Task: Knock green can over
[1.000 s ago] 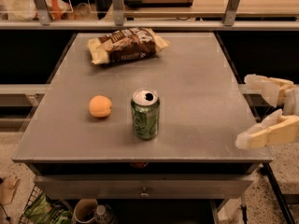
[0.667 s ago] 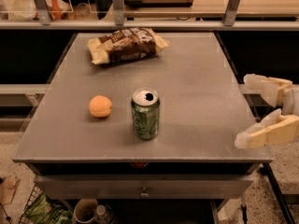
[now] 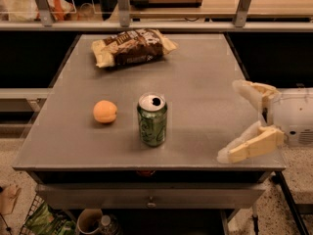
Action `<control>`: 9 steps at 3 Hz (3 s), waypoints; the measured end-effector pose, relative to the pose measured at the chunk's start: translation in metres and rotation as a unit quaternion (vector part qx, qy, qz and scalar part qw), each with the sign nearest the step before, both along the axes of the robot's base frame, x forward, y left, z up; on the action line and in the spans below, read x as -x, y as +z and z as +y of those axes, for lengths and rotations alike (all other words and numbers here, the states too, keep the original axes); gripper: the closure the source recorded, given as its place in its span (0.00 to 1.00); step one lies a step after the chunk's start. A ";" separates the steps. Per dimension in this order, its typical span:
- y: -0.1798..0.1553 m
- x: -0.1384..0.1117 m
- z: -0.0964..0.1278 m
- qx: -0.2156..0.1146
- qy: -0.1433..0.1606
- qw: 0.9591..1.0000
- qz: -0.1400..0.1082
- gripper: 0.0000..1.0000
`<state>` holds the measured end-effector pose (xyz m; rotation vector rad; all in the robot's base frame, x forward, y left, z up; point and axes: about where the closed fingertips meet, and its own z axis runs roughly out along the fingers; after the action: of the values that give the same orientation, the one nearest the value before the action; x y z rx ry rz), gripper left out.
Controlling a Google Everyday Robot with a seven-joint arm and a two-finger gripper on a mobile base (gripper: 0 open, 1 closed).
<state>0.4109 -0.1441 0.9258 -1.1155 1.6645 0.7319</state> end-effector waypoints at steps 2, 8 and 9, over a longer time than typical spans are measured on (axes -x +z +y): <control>-0.033 -0.024 0.057 -0.015 -0.011 0.999 -0.036 0.00; -0.044 -0.038 0.168 -0.119 0.092 0.986 -0.070 0.64; -0.026 -0.044 0.170 -0.065 0.130 0.986 -0.075 0.87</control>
Offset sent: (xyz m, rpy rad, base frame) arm 0.0407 0.0899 -0.0524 0.0984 -0.1021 -0.0357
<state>0.4547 0.0259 0.9001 -1.2756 1.3389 0.8861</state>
